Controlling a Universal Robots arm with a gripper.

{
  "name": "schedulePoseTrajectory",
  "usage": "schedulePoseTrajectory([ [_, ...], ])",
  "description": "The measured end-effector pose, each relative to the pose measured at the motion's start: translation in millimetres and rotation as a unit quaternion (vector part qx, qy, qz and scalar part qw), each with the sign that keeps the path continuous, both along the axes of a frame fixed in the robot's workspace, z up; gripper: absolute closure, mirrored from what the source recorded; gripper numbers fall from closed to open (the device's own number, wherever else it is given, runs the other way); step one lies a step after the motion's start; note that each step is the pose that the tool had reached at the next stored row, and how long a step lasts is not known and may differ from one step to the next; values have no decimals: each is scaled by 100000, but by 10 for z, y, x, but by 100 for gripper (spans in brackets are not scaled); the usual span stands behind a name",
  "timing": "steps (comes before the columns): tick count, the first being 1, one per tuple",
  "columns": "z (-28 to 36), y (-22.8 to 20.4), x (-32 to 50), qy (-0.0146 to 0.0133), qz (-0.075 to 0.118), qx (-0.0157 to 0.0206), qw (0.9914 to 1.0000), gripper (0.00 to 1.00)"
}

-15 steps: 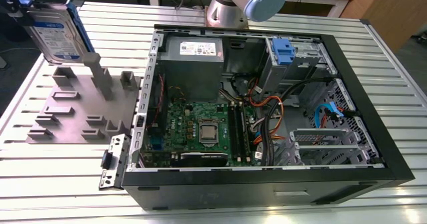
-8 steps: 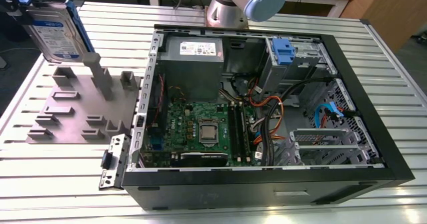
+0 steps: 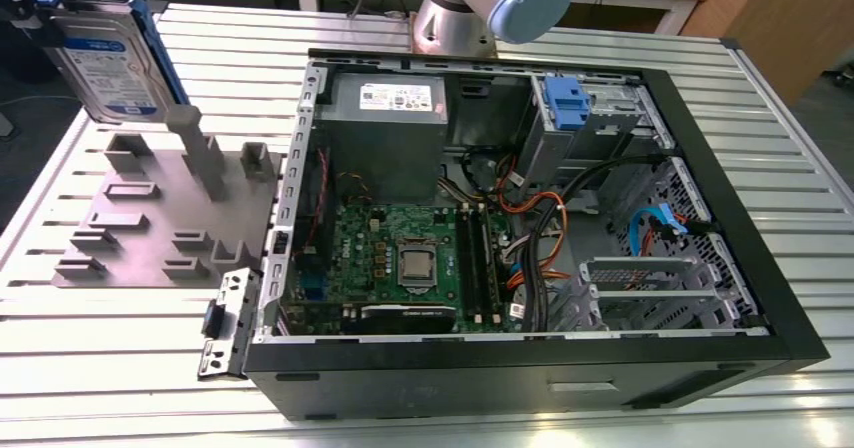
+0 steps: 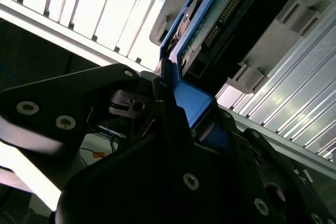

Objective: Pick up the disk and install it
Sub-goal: 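Pick up the disk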

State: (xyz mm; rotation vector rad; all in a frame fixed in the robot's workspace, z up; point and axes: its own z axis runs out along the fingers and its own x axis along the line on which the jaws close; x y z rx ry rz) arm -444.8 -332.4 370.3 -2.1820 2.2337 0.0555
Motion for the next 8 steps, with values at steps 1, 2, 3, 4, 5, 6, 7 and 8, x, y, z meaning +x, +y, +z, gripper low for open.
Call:
schedulePoseTrajectory([
  [1, 4, 0, 0, 0, -1, 1, 100000, 63],
  [2, 7, 0, 0, -2, -1, 2, 100000, 63],
  [3, 11, 0, 0, -3, -1, 2, 100000, 63],
  [4, 14, 0, 0, -5, -1, 2, 100000, 63],
  [5, 17, 0, 0, -1, -1, 1, 100000, 63],
  [6, 21, 0, 0, 0, -1, 0, 100000, 63],
  [7, 23, 0, 0, -2, -3, 3, 100000, 63],
  [8, 27, 0, 0, -1, -2, 2, 100000, 63],
])
